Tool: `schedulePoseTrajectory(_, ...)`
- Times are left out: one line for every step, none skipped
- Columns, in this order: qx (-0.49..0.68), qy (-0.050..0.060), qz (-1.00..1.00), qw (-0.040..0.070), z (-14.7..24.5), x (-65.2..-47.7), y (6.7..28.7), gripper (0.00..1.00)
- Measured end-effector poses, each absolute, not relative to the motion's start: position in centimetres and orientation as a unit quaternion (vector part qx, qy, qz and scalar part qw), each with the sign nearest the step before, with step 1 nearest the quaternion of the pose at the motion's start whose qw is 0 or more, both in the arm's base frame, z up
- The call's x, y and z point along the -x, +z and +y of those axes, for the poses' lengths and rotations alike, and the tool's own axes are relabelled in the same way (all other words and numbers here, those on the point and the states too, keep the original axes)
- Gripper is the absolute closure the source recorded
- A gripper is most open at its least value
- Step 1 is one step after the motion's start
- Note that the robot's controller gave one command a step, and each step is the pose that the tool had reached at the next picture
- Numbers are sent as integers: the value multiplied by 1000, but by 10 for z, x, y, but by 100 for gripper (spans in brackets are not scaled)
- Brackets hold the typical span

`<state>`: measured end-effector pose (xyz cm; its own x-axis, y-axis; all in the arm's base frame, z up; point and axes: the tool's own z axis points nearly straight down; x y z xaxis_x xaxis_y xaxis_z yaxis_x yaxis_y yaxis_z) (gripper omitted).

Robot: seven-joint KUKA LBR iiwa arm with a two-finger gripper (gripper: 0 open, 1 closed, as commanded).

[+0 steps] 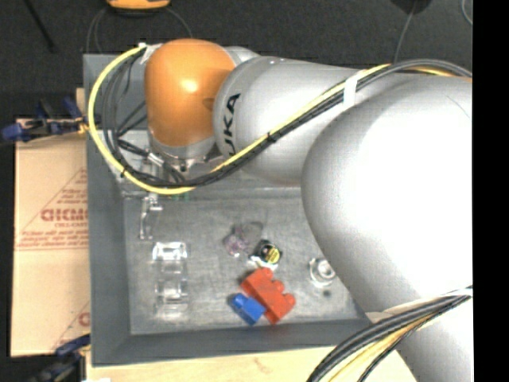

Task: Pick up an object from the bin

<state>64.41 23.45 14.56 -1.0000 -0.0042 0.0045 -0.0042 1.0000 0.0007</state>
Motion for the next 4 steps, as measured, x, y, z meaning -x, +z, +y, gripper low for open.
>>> schedulePoseTrajectory(-43, -2, -999, -4, 178, -648, 100, 0)
schedulePoseTrajectory(-93, -1, -995, -19, 160, -581, 134, 0)
schedulePoseTrajectory(-92, -1, -996, -3, 161, -573, 125, 100)
schedulePoseTrajectory(-90, -2, -996, -22, 160, -583, 132, 0)
